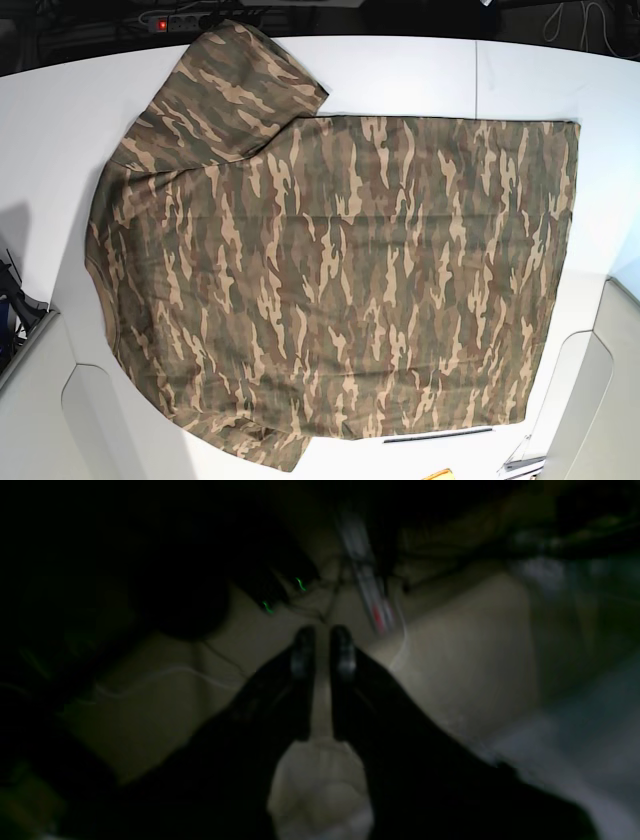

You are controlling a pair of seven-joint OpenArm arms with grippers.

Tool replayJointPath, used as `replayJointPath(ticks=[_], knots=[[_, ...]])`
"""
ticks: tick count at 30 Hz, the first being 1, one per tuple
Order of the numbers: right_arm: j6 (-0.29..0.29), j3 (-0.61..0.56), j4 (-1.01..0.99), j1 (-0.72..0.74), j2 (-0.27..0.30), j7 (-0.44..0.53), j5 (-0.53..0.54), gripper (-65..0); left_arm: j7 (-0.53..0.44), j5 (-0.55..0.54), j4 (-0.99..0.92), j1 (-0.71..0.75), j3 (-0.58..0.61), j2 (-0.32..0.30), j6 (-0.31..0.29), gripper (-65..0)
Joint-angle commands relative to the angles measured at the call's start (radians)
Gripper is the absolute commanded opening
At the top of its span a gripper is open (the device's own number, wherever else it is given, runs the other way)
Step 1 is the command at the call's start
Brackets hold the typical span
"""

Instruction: Fold the T-shirt properly

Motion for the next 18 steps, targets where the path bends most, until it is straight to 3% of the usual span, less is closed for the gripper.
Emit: replayJointPath(ticks=[1, 4, 9, 12, 18], knots=[[0.008, 0.03, 0.045, -0.023, 0.011, 0.021, 0.037, -64.1, 0.014, -0.038, 0.047, 0.039, -0.031, -0.004, -0.009, -58.5], [0.008, 0.114, 0.129, -0.038, 0.006, 0.014, 0.11, -64.1, 0.074, -0.186, 0.156, 0.079, -0.111, -0.005, -0.009, -58.0], [0.008, 0.266, 0.22, -0.035, -0.072, -0.07, 0.262, -62.2, 0.142, -0.347, 0.267, 0.083, -0.246, -0.005, -0.009, -42.2], [0.005, 0.372, 0.227, -0.034, -0.134, -0.072, 0.388, -55.2, 0.143, -0.433, 0.304, 0.083, -0.329, -0.005, -0.009, -35.4], [-0.008, 0.55, 0.226, -0.034, -0.233, -0.092, 0.552, -38.5, 0.143, -0.629, 0.328, 0.064, -0.484, -0.005, -0.009, -34.7]])
